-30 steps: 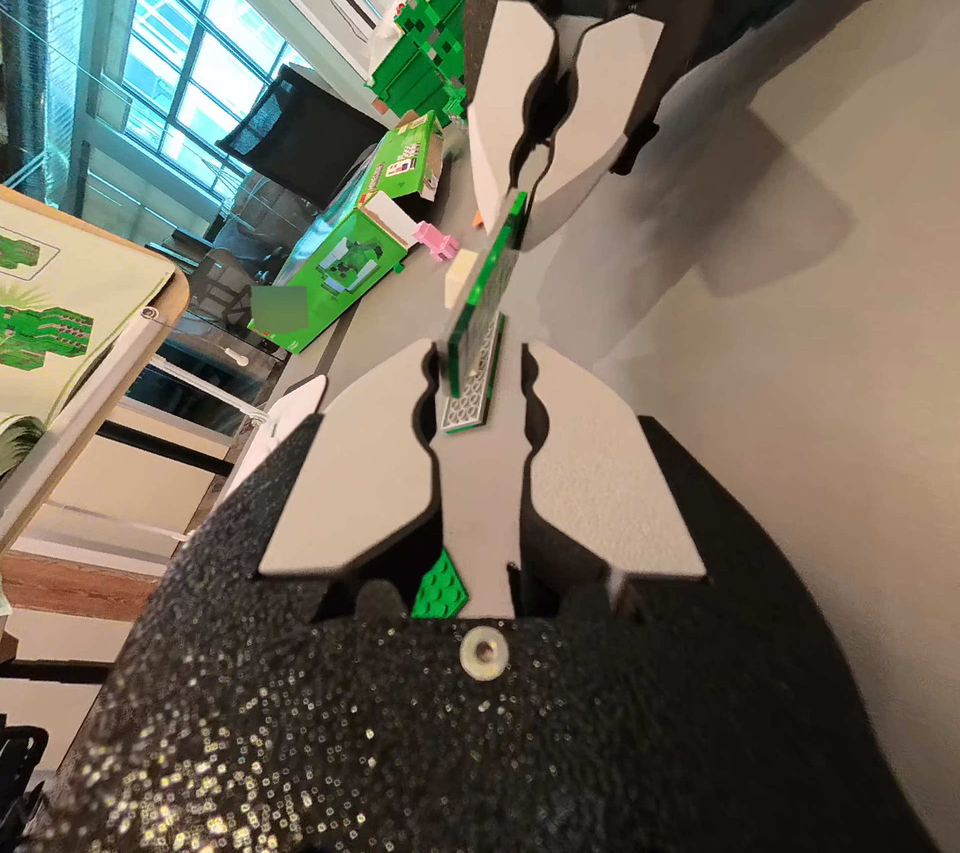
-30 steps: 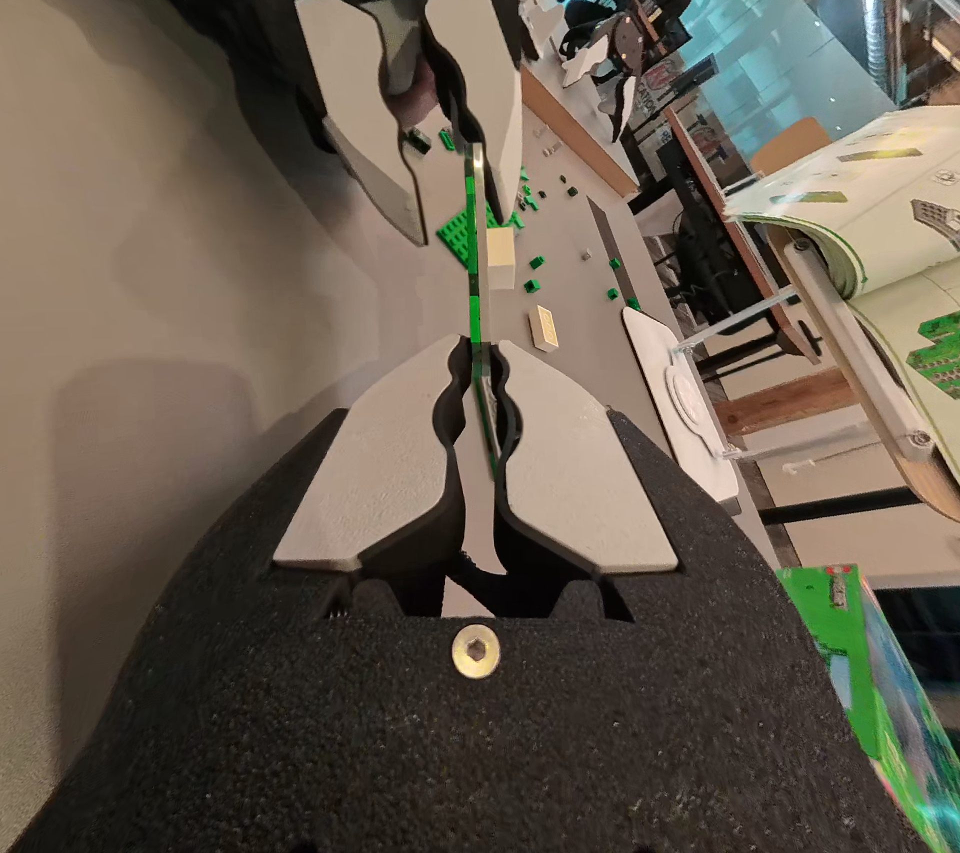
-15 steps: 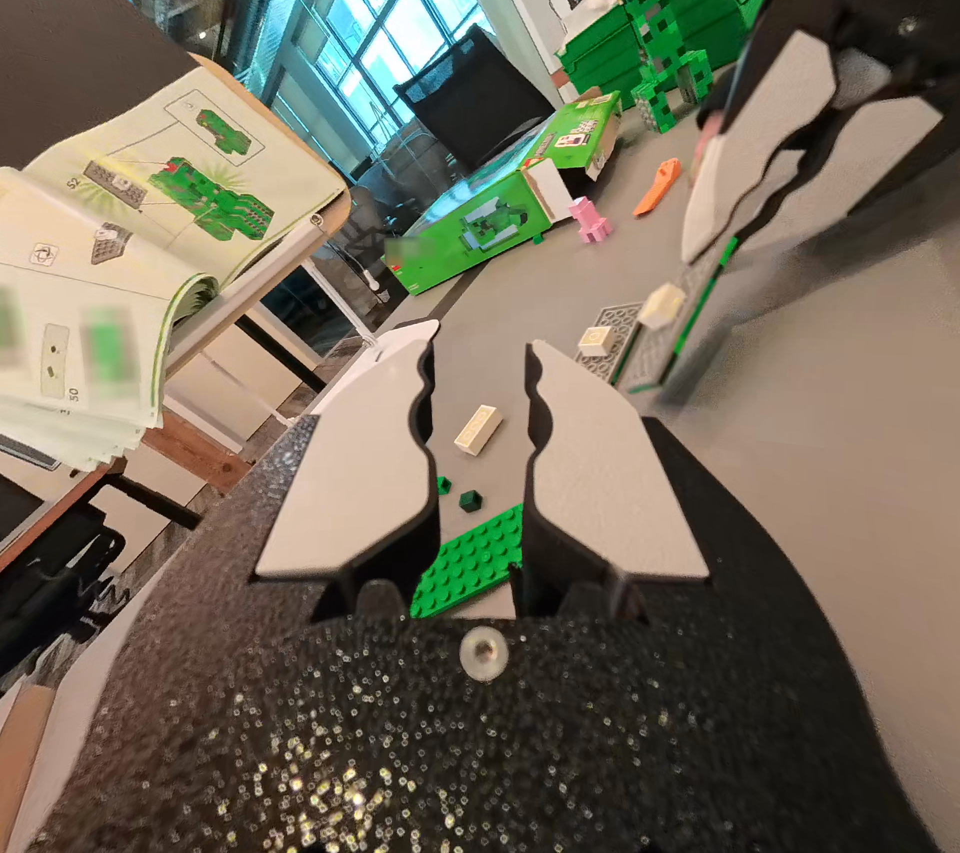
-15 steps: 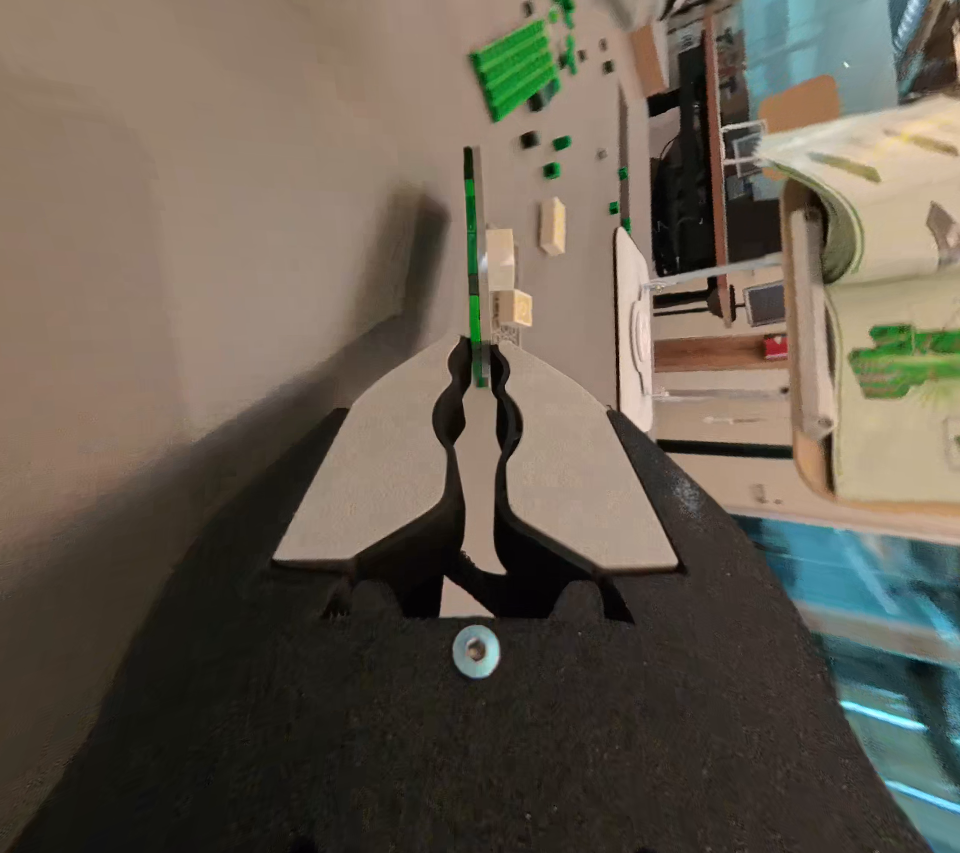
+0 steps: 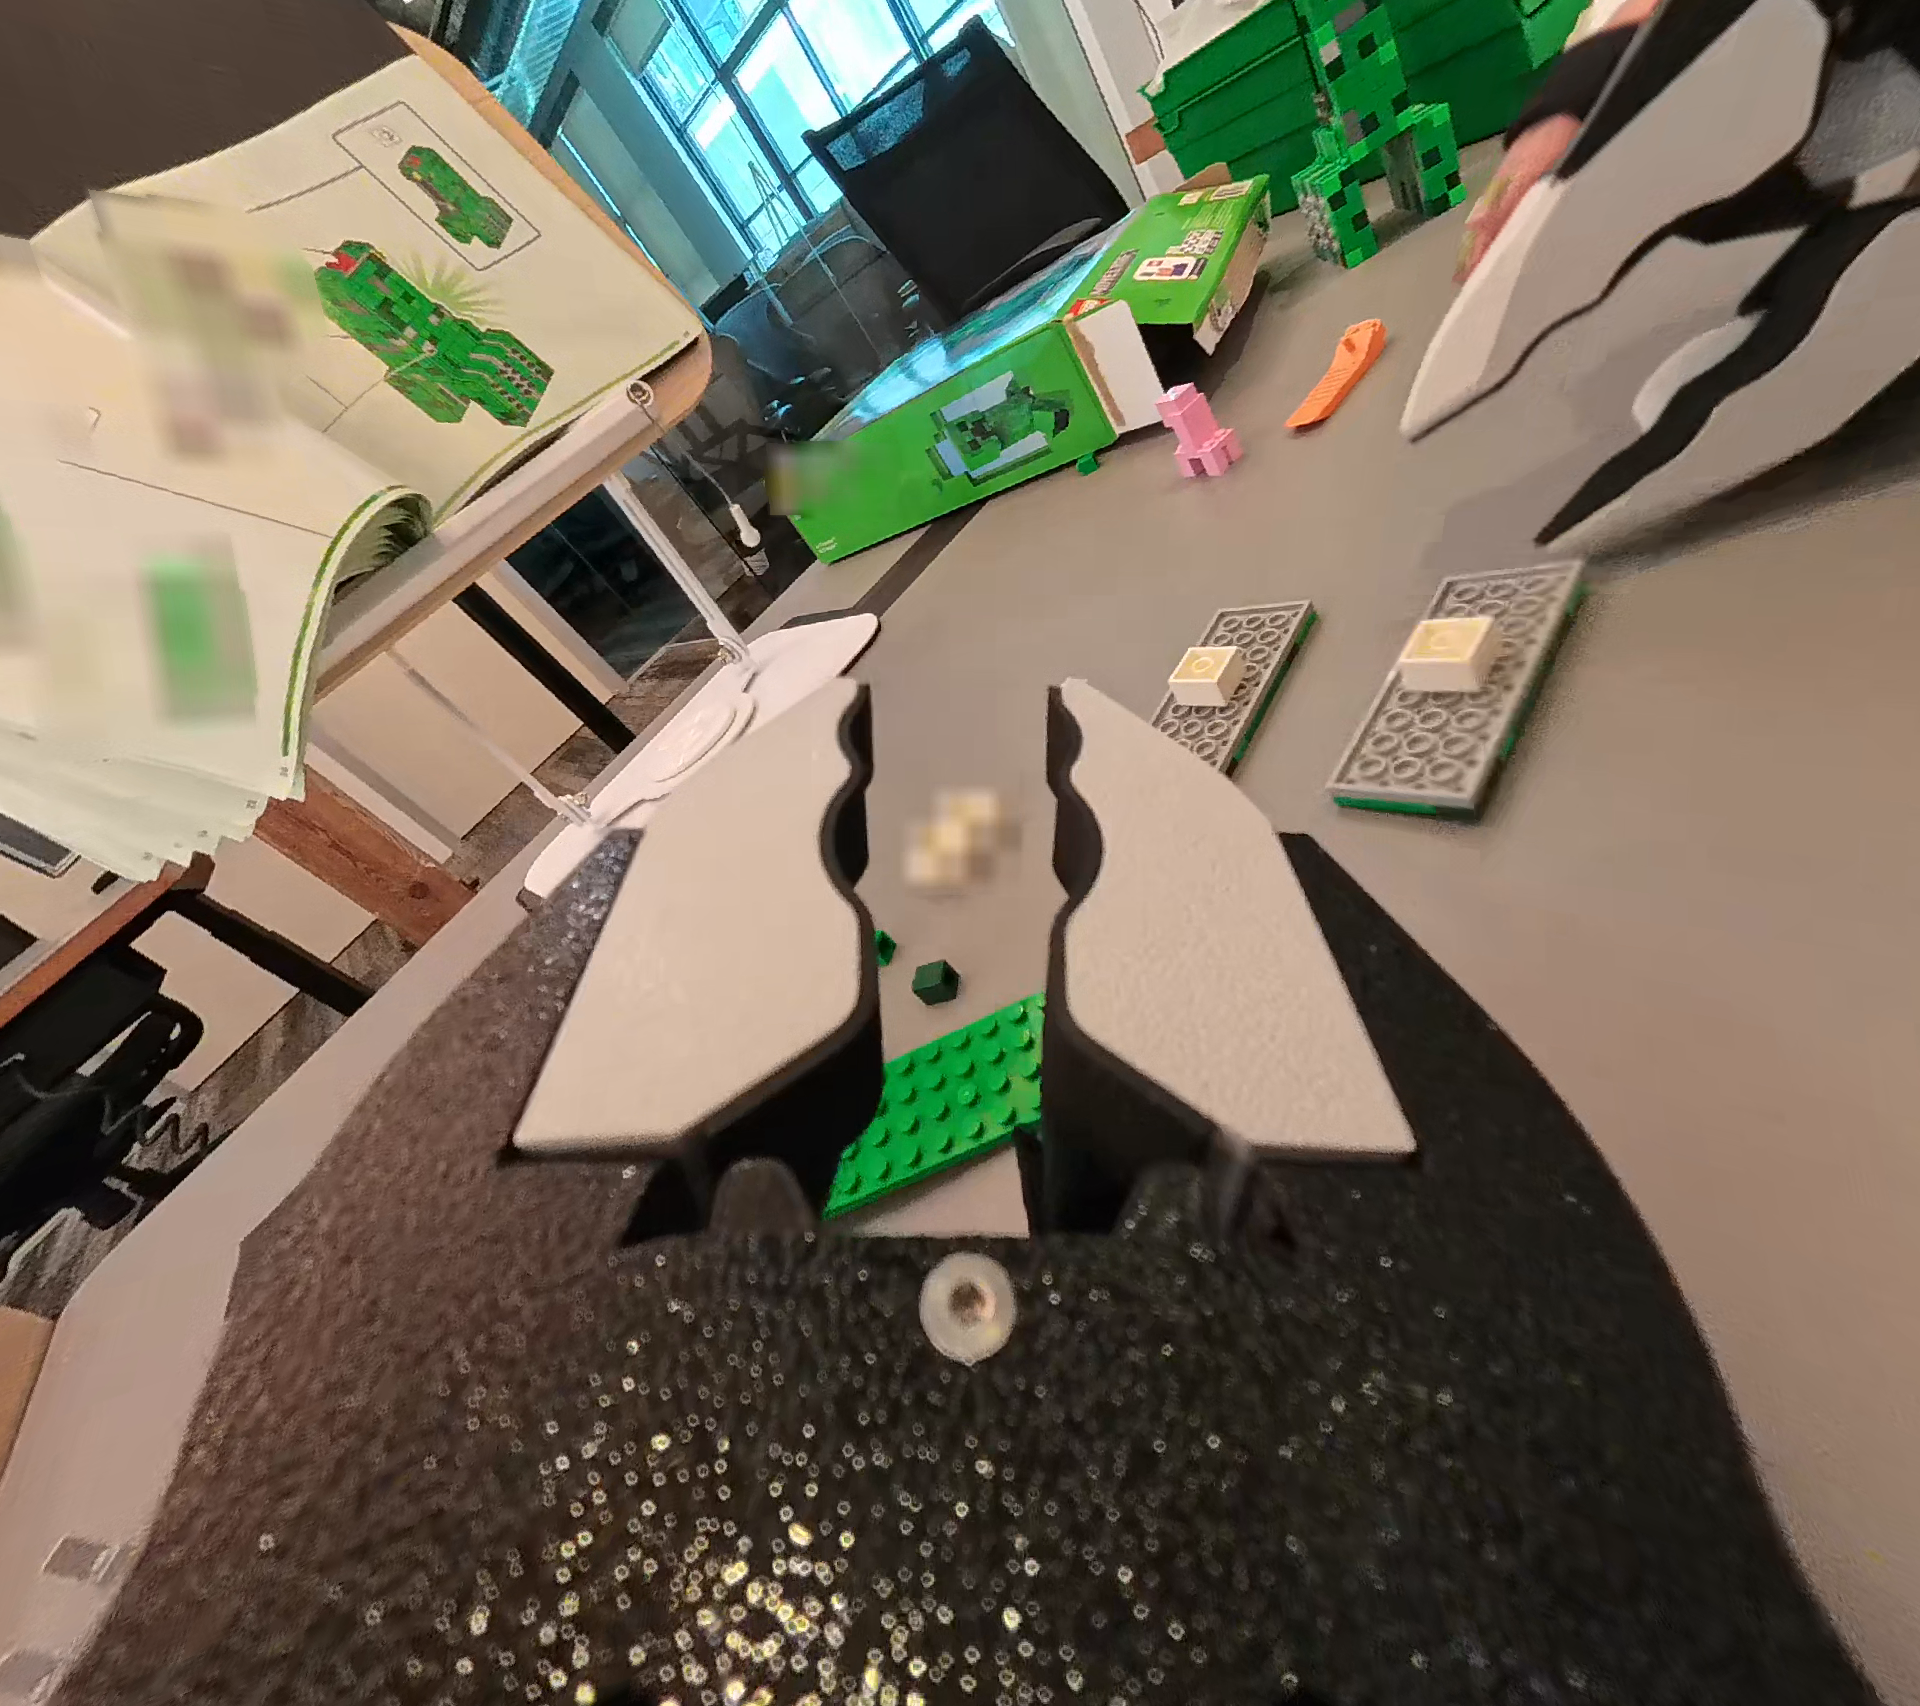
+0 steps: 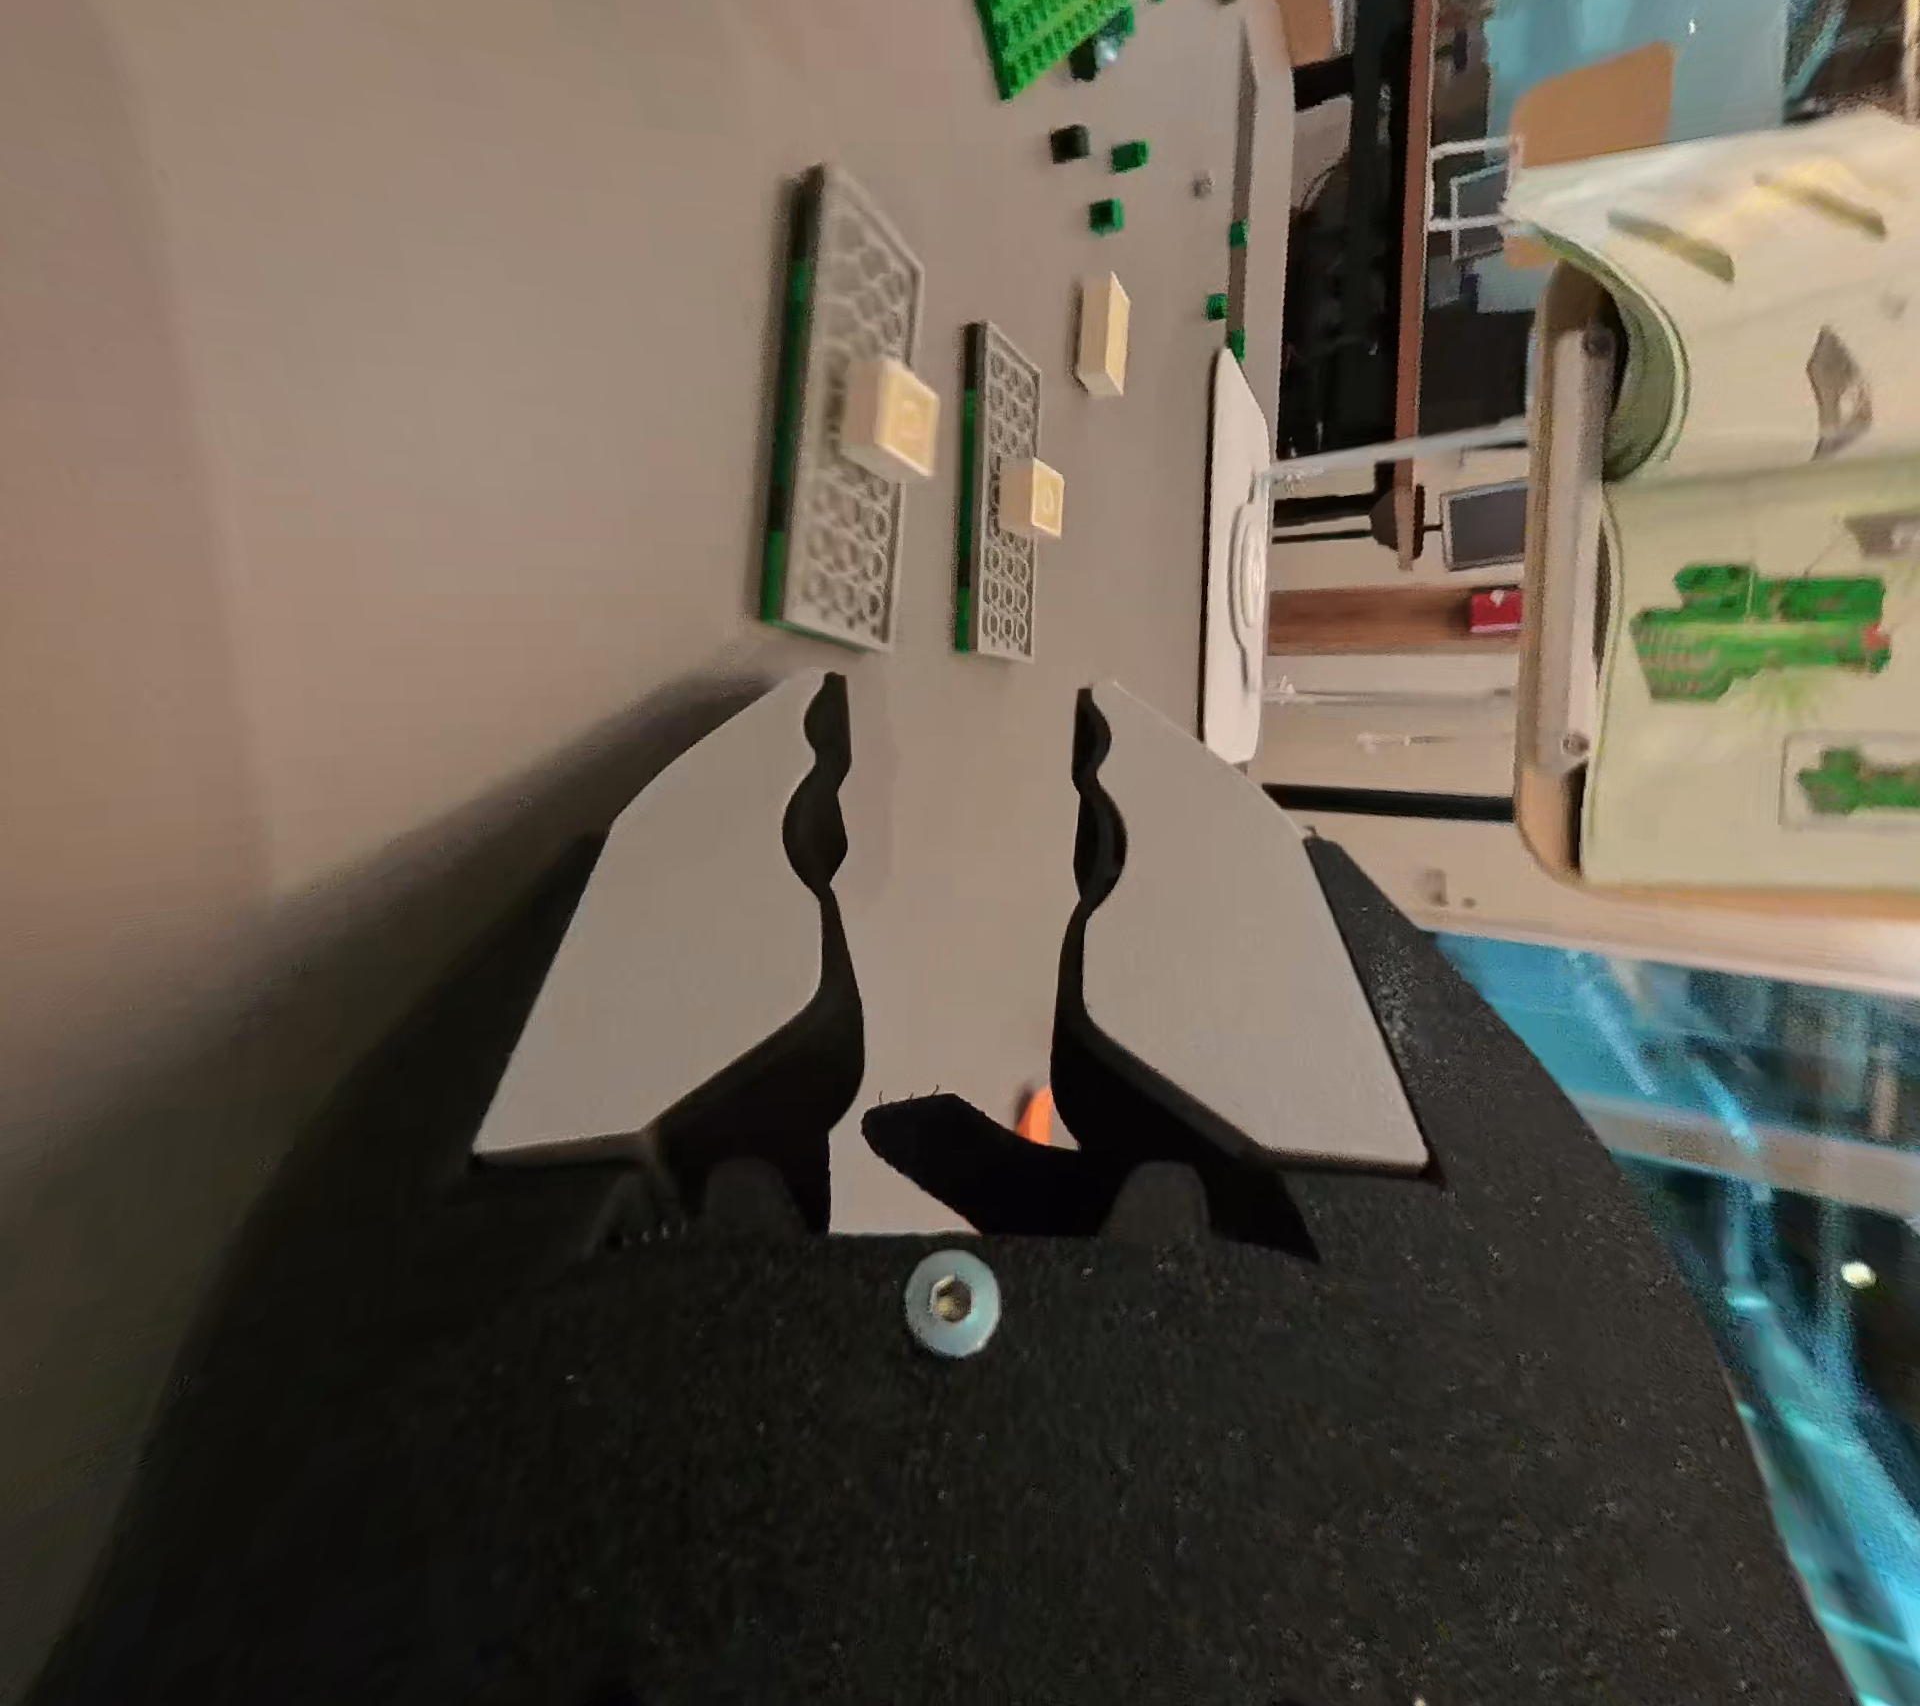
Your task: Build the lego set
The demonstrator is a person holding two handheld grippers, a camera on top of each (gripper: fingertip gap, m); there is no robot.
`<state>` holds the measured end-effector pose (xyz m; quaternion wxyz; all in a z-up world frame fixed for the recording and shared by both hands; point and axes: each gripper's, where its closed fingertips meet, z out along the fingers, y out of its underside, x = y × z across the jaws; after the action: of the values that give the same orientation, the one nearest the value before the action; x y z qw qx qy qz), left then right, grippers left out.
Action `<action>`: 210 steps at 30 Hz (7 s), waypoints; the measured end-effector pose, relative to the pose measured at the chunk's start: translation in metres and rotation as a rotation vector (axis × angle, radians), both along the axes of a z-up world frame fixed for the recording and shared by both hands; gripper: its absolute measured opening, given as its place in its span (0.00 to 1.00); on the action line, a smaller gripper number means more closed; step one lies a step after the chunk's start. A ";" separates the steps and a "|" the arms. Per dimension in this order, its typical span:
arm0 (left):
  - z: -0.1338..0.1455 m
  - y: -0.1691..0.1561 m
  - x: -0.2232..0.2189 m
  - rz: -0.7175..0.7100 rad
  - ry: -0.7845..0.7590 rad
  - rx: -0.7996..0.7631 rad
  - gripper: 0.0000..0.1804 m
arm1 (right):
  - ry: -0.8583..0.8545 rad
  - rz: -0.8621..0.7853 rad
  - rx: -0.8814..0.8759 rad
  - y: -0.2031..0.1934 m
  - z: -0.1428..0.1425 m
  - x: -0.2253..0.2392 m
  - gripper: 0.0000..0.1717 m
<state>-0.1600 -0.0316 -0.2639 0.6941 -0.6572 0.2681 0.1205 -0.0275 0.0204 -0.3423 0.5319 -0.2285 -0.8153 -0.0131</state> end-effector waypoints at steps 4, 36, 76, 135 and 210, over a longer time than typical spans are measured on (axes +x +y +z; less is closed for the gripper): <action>-0.002 0.002 0.001 -0.002 0.006 -0.011 0.17 | 0.085 -0.041 -0.157 0.005 0.014 0.012 0.23; -0.021 0.008 0.013 0.001 0.187 -0.075 0.13 | 0.414 -0.772 -0.858 0.282 0.037 0.195 0.53; -0.034 0.007 0.024 -0.033 0.272 -0.129 0.11 | 0.505 -0.733 -0.918 0.277 0.054 0.160 0.56; -0.013 -0.002 0.026 -0.093 0.115 -0.041 0.08 | 0.505 -1.256 -0.912 0.068 0.002 0.094 0.54; 0.019 0.063 0.036 -0.088 -0.365 0.063 0.00 | 1.056 -0.654 -0.598 0.257 0.092 0.100 0.00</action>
<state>-0.1242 0.0311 -0.2452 0.7561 -0.6336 0.1623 -0.0229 0.0727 0.2777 -0.2501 0.7406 -0.5754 -0.3049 0.1658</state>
